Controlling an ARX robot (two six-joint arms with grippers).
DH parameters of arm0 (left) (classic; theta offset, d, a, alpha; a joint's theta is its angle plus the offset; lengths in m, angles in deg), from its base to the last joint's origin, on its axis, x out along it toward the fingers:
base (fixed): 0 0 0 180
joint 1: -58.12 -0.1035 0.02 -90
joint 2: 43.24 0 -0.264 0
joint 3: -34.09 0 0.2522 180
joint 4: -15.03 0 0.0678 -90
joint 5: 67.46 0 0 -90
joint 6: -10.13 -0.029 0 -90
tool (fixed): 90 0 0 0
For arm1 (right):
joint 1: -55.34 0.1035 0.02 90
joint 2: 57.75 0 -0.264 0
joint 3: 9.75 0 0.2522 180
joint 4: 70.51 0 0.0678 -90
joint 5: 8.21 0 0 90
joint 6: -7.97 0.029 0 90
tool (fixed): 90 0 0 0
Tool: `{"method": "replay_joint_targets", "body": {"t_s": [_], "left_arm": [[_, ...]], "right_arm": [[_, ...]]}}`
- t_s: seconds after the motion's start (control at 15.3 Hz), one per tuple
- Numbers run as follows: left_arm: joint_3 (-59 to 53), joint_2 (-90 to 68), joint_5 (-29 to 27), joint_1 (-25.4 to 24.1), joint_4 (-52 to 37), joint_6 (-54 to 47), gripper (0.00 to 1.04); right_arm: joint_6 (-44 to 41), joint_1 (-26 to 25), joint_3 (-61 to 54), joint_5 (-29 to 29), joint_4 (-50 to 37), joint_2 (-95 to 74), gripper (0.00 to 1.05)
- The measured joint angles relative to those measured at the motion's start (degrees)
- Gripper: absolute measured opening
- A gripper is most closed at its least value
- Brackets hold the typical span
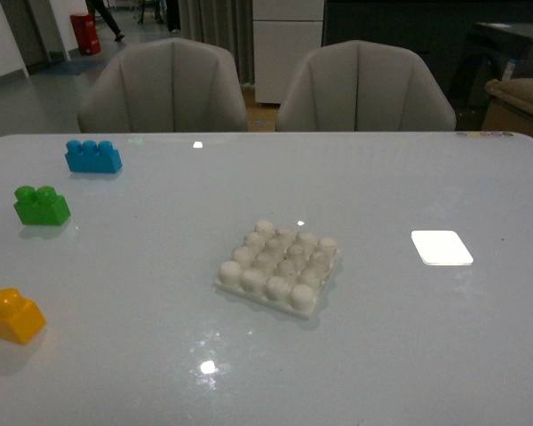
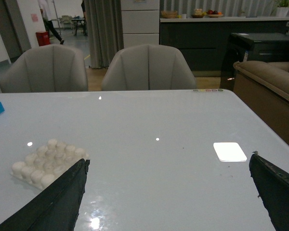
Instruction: Insert yellow block into base center
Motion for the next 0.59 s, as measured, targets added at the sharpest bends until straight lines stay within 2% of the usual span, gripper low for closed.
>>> {"method": "replay_joint_targets", "body": {"t_s": [0.07, 0.59], "left_arm": [[0.0, 0.0, 0.0, 0.0, 0.0, 0.0, 0.98], [0.0, 0.0, 0.0, 0.0, 0.0, 0.0, 0.98]], "right_arm": [[-0.02, 0.0, 0.0, 0.0, 0.0, 0.0, 0.97], [-0.02, 0.0, 0.0, 0.0, 0.0, 0.0, 0.98]]}}
